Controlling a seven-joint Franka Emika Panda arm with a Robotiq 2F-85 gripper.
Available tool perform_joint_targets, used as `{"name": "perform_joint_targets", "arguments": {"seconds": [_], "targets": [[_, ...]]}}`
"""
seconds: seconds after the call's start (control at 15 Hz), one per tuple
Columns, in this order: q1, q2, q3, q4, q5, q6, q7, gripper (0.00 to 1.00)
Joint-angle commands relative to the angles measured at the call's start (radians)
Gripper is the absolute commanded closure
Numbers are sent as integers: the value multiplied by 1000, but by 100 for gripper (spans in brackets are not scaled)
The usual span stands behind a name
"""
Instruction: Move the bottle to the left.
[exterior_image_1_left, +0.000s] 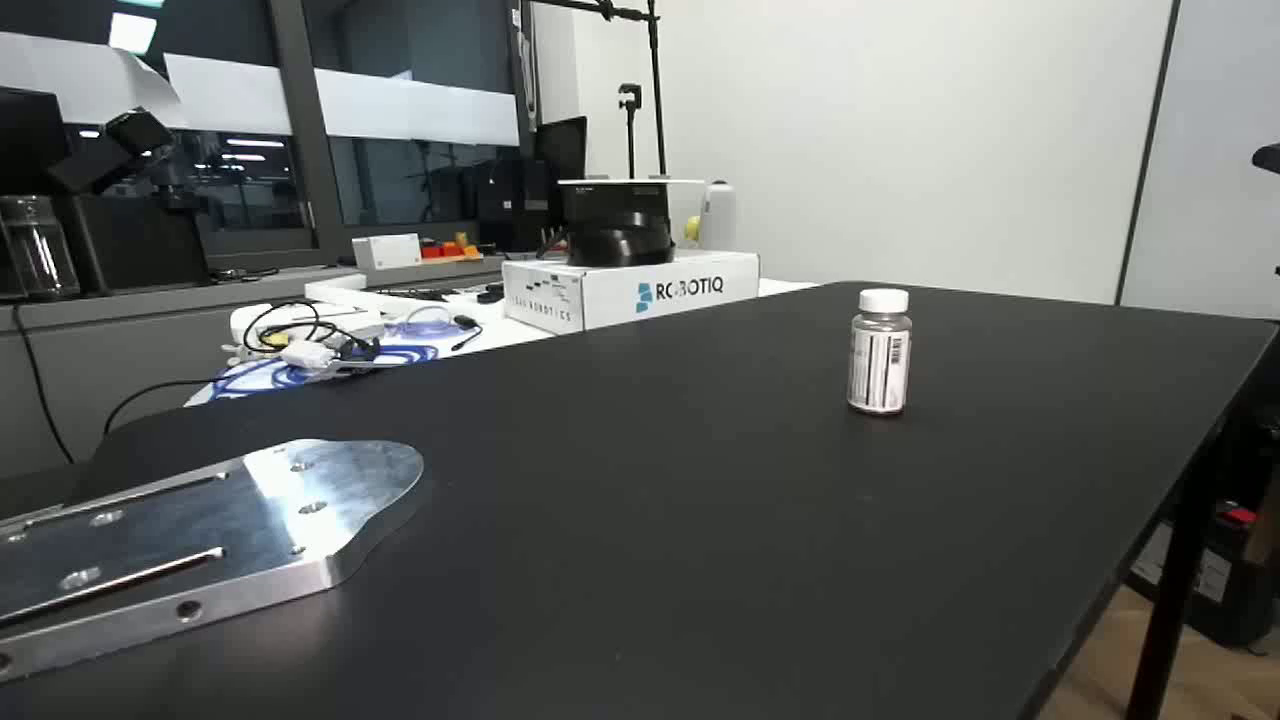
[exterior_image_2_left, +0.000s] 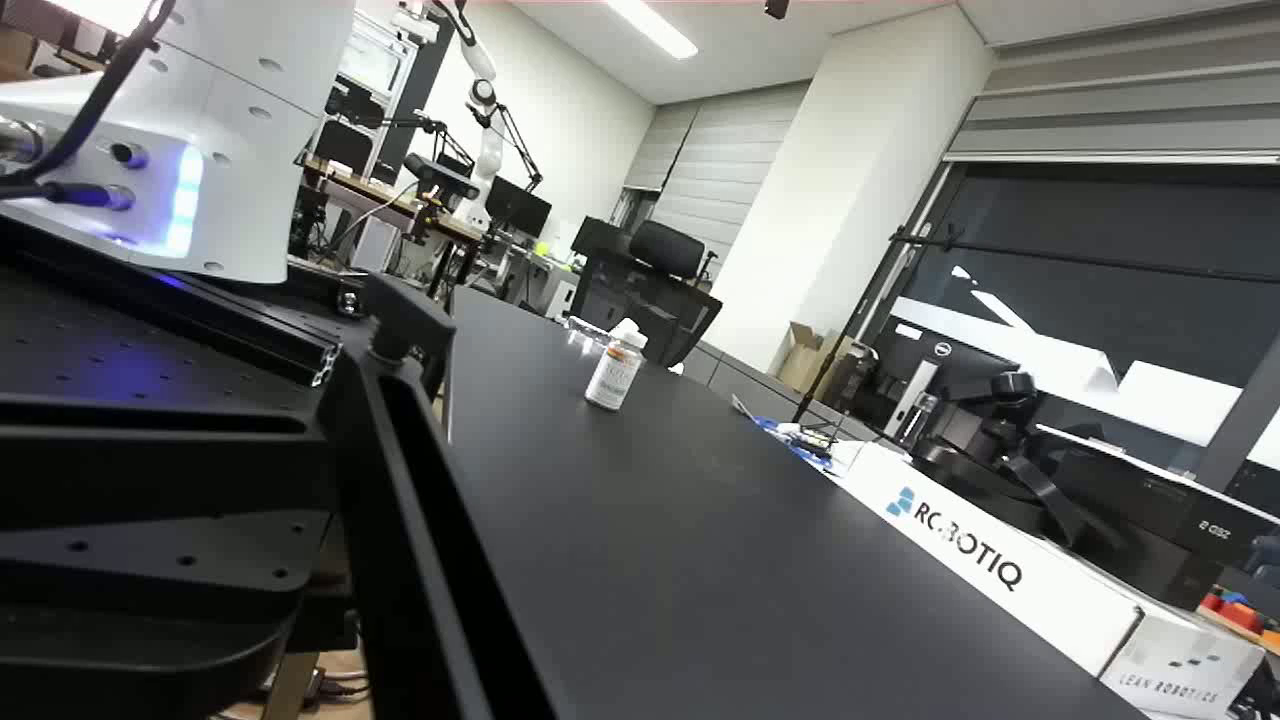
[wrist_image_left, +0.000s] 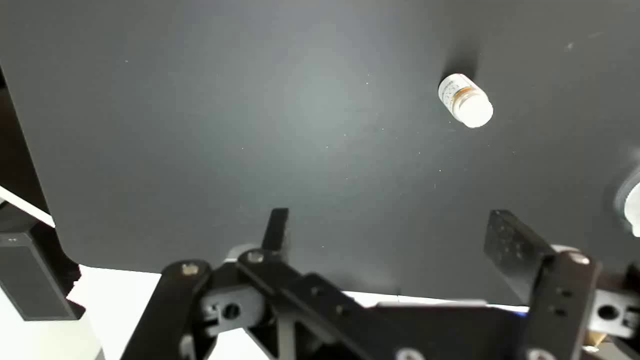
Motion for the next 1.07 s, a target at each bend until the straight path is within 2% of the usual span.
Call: {"name": "perform_joint_targets", "arguments": {"seconds": [0.0,0.67,1.0], "targets": [[0,1,0,2,0,0,0,0],[0,-1,0,2,0,1,0,0],[50,19,31,-59,37,131,-7,0]]}}
